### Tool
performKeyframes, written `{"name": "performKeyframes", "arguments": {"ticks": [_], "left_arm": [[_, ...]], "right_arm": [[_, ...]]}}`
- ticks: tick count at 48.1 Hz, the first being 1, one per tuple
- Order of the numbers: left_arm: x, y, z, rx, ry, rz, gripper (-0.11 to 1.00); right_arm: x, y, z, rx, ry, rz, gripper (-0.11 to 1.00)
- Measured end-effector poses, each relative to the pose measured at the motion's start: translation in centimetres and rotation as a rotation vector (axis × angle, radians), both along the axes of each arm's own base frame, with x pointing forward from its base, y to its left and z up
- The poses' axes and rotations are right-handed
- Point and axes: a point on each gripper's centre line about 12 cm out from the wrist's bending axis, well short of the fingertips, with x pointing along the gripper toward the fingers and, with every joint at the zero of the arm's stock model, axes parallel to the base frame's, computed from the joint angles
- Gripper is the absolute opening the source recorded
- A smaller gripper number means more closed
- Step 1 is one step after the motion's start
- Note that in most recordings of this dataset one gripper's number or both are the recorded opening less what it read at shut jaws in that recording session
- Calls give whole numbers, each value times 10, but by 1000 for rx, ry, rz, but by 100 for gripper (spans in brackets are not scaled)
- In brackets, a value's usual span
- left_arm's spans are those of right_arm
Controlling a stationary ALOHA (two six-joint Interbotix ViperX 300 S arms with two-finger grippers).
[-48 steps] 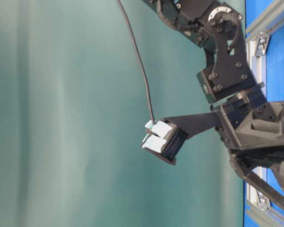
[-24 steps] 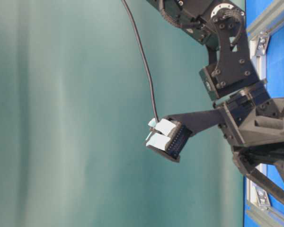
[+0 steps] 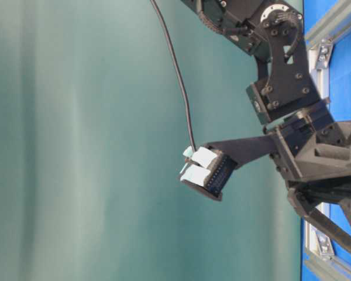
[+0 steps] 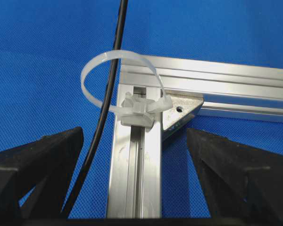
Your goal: Insert the wire through the string loop located on the left side.
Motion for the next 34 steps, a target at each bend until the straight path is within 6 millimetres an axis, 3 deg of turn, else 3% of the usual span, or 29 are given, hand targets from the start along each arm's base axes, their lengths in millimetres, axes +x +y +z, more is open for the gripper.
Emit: {"name": "performKeyframes", "arguments": {"ticks": [34], "left_arm": [[-1,0,0,14,1,-5,8]], "right_arm": [[0,1,0,0,0,2,96]]}}
